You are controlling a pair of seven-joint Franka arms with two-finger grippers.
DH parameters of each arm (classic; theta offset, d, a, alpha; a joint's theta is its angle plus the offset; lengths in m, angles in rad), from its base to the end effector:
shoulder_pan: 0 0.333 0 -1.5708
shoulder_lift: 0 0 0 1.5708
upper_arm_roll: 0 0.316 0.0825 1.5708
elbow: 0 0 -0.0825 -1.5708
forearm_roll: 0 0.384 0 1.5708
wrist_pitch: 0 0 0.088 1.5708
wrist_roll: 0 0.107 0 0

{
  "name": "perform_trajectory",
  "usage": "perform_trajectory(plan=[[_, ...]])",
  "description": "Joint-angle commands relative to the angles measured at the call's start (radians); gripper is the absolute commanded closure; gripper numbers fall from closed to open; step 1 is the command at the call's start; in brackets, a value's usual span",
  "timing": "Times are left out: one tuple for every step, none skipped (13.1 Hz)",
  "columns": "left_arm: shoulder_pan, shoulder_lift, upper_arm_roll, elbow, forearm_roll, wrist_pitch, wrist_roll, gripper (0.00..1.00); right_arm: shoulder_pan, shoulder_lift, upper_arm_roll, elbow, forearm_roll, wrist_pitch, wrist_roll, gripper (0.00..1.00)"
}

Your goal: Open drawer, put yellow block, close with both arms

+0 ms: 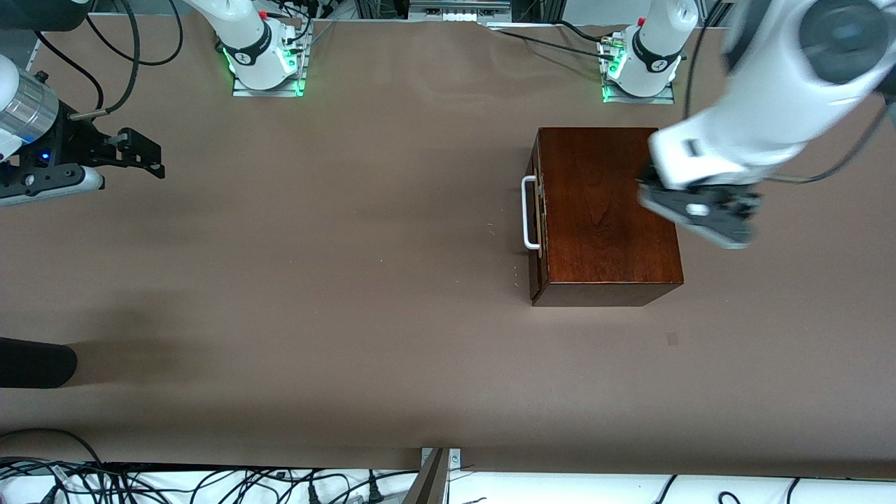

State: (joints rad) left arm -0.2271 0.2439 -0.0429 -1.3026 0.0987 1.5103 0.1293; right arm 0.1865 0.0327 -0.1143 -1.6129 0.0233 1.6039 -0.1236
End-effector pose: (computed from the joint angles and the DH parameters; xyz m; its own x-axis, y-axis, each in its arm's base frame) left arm 0.6036 -0.1519 0.6020 0.9231 -0.3817 -0.0468 -0.3844 -0.9194 -0.0829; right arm 0.5636 0.0442 0.5893 0.9803 0.1936 -0.0388 0.1928 -0.9809 -0.0245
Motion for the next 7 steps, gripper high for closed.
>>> perform_trajectory(plan=[[0.092,-0.173,-0.009,-0.232,-0.025,0.126,-0.204,0.00,-0.002,0.007,0.002,0.021,-0.002,-0.010,0.012,0.00],[0.115,-0.207,-0.009,-0.280,-0.051,0.148,-0.270,0.00,-0.002,0.007,0.002,0.021,-0.002,-0.010,0.013,0.00],[0.139,-0.239,-0.008,-0.323,-0.068,0.149,-0.270,0.00,-0.002,0.007,0.002,0.021,-0.003,-0.009,0.013,0.00],[0.147,-0.261,-0.006,-0.369,-0.068,0.156,-0.242,0.00,-0.002,0.007,0.002,0.021,-0.003,-0.009,0.013,0.00],[0.147,-0.273,-0.003,-0.395,-0.068,0.163,-0.218,0.00,-0.002,0.007,0.002,0.021,-0.002,-0.005,0.013,0.00],[0.149,-0.279,0.000,-0.409,-0.073,0.163,-0.220,0.00,-0.002,0.007,0.002,0.021,-0.002,0.001,0.012,0.00],[0.149,-0.282,0.014,-0.412,-0.097,0.160,-0.218,0.00,-0.004,0.007,0.002,0.021,-0.002,0.001,0.013,0.00]])
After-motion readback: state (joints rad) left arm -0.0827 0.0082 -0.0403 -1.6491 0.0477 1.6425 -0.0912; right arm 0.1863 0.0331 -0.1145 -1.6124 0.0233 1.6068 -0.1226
